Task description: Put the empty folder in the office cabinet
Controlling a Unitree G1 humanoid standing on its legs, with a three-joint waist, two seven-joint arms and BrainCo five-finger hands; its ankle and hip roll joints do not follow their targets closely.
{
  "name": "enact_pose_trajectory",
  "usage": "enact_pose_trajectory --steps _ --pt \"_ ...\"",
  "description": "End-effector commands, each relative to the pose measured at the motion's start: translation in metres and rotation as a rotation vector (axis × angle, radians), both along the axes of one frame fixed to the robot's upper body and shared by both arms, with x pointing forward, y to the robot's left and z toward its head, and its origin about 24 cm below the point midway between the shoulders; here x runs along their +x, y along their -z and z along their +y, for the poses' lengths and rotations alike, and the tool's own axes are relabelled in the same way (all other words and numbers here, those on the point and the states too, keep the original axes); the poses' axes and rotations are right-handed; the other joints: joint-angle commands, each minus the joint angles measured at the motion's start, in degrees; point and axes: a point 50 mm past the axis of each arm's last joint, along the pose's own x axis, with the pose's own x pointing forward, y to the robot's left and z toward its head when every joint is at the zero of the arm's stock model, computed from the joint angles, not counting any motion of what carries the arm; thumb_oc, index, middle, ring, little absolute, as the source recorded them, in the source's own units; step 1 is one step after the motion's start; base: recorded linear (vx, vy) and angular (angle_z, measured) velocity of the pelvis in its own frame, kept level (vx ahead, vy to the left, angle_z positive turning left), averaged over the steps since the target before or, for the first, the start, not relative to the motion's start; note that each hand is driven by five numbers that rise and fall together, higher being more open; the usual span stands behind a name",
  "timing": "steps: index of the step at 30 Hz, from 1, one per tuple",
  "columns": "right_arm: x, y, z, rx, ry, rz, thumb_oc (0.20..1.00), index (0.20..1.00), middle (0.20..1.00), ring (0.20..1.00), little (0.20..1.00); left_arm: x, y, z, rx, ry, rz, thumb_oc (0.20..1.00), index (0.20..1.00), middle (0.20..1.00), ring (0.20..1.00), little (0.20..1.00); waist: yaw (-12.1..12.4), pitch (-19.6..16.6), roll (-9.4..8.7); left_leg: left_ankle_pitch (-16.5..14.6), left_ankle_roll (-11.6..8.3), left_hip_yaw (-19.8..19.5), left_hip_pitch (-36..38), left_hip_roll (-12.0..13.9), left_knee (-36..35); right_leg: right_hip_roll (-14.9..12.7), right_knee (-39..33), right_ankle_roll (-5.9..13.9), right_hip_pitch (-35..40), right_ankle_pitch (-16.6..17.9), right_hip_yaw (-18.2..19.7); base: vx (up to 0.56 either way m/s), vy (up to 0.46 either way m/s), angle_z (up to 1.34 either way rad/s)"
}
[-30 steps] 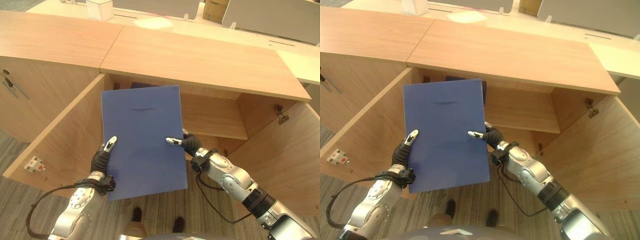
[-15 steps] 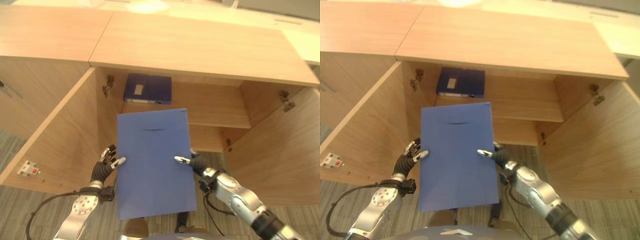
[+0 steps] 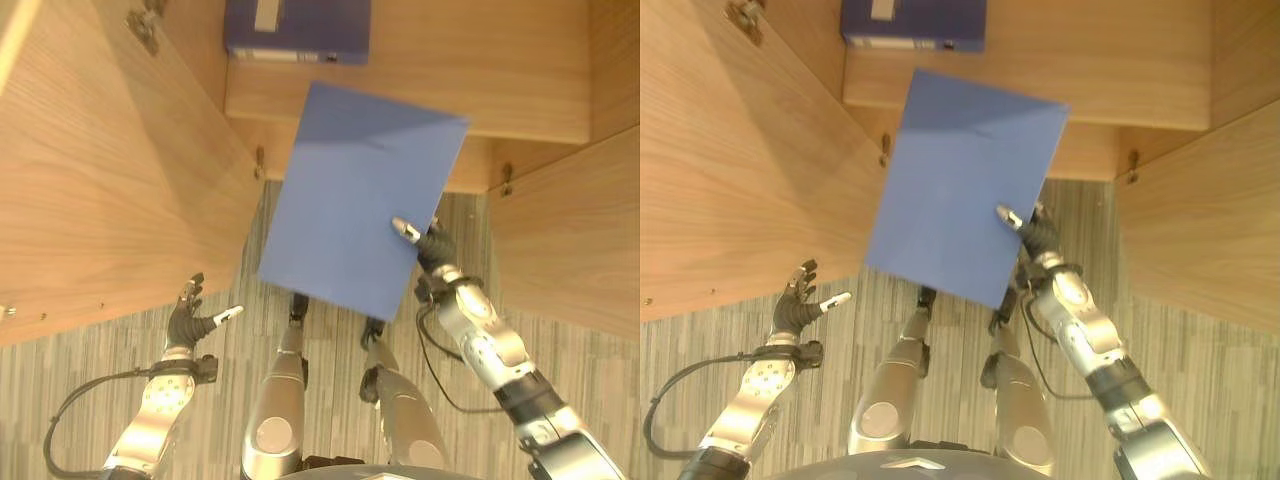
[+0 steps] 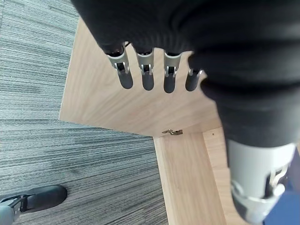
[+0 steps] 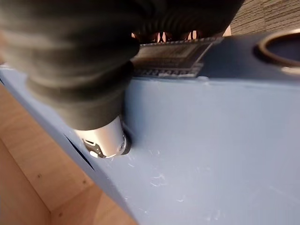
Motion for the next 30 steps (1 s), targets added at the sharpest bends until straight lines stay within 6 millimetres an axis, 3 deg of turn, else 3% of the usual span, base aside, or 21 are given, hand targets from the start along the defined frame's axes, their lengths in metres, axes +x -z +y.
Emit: enact_pose_trajectory --steps 1,8,13,14,15,16,17,20,25,27,29,30 --pt "0.005 -0.044 -0.012 0.252 0.147 -0.188 0.200 0.200 0.200 0.200 0.200 -0.003 -0.004 0.007 0.058 -0.048 -0.056 1.000 1.000 1.000 1.000 1.000 0.9 -3.5 -0.83 -5.2 0.05 -2.4 -0.3 -2.8 -0.7 -0.6 0.0 3.15 1.2 -5.6 1.0 -0.05 -0.004 0.05" --pt "0.047 -0.087 -0.051 0.433 0.474 -0.193 0.200 0.200 0.200 0.200 0.200 0.009 -0.005 0.002 0.102 -0.053 -0.087 1.000 1.000 1.000 1.000 1.000 2.9 -1.9 0.52 -4.9 -0.15 -3.6 -3.2 -3.3 -0.7 -0.4 -0.2 3.23 -1.4 -5.3 0.8 -0.04 -0.006 0.02" --pt "0.062 -0.130 -0.099 0.568 0.721 -0.202 0.200 0.200 0.200 0.200 0.200 0.015 -0.010 -0.001 0.141 -0.032 -0.121 1.000 1.000 1.000 1.000 1.000 4.9 -1.5 2.00 -4.9 -0.10 -4.6 -5.1 -4.1 -0.7 -0.5 -0.2 3.43 -3.1 -5.4 0.4 -0.01 -0.013 0.04" --pt "0.062 -0.130 -0.099 0.568 0.721 -0.202 0.200 0.200 0.200 0.200 0.200 0.015 -0.010 -0.001 0.141 -0.032 -0.121 1.000 1.000 1.000 1.000 1.000 4.9 -1.5 2.00 -4.9 -0.10 -4.6 -5.1 -4.1 -0.7 -0.5 -0.2 3.43 -3.1 -5.4 0.4 -0.02 -0.007 0.06" --pt "0.065 -0.148 -0.119 0.544 0.814 -0.192 0.200 0.200 0.200 0.200 0.200 0.019 -0.014 -0.003 0.154 -0.018 -0.141 1.000 1.000 1.000 1.000 1.000 5.8 -1.3 2.66 -4.8 -0.16 -4.9 -6.1 -4.4 -0.7 -0.7 -0.2 3.49 -4.1 -5.5 0.2 -0.01 -0.005 0.06" --pt "0.065 -0.150 -0.120 0.544 0.815 -0.196 0.200 0.200 0.200 0.200 0.200 0.020 -0.015 -0.003 0.152 -0.017 -0.145 1.000 1.000 1.000 1.000 1.000 5.8 -1.2 2.77 -4.7 -0.16 -4.9 -6.3 -4.4 -0.7 -0.7 -0.2 3.49 -4.2 -5.5 0.1 -0.03 -0.026 0.11" --pt "0.064 -0.164 -0.139 0.584 0.886 -0.174 0.200 0.200 0.200 0.200 0.200 0.023 -0.020 -0.005 0.168 0.000 -0.167 1.000 1.000 1.000 1.000 1.000 6.7 -1.2 3.37 -4.6 -0.25 -5.2 -7.4 -4.8 -0.7 -0.9 -0.2 3.71 -5.1 -5.5 -0.2 -0.02 -0.017 0.17" --pt "0.059 -0.184 -0.161 0.588 0.941 -0.171 0.200 0.200 0.200 0.200 0.200 0.027 -0.026 -0.010 0.175 0.025 -0.196 1.000 1.000 1.000 1.000 1.000 7.7 -1.2 3.91 -4.2 -0.43 -5.6 -9.5 -5.1 -0.7 -1.0 -0.2 3.89 -7.0 -5.5 -0.7 -0.01 -0.017 0.19" --pt "0.056 -0.197 -0.174 0.513 0.974 -0.177 0.200 0.200 0.200 0.200 0.200 0.027 -0.027 -0.008 0.187 0.013 -0.206 1.000 1.000 1.000 1.000 1.000 8.8 -1.4 2.21 -4.0 0.10 -6.5 -11.6 -4.9 0.1 -0.8 -0.1 4.09 -8.2 -6.3 -0.7 0.00 0.002 0.09" --pt "0.055 -0.203 -0.174 0.512 0.975 -0.183 0.200 0.200 0.200 0.200 0.200 0.026 -0.025 -0.004 0.189 -0.002 -0.193 1.000 1.000 1.000 1.000 1.000 9.5 -0.4 1.74 -7.0 1.23 -6.9 -13.4 -5.2 5.6 -2.2 1.9 4.28 -7.9 -7.5 -1.4 -0.03 -0.018 0.00" --pt "0.055 -0.213 -0.169 0.526 0.960 -0.198 0.200 0.200 0.200 0.200 0.200 0.028 -0.028 0.003 0.210 -0.013 -0.188 1.000 1.000 1.000 1.000 1.000 10.5 0.3 2.38 -14.2 1.91 -6.9 -16.0 -4.9 14.4 -5.0 8.7 4.80 -8.2 -10.5 -2.1 0.01 -0.060 -0.06" --pt "0.054 -0.218 -0.170 0.527 0.957 -0.211 0.200 0.200 0.200 0.200 0.200 0.029 -0.029 0.007 0.220 -0.018 -0.186 1.000 1.000 1.000 1.000 1.000 11.0 0.5 2.63 -15.6 1.84 -6.5 -16.9 -5.2 17.2 -6.5 11.0 4.72 -8.4 -10.5 -2.9 0.01 0.019 -0.11"
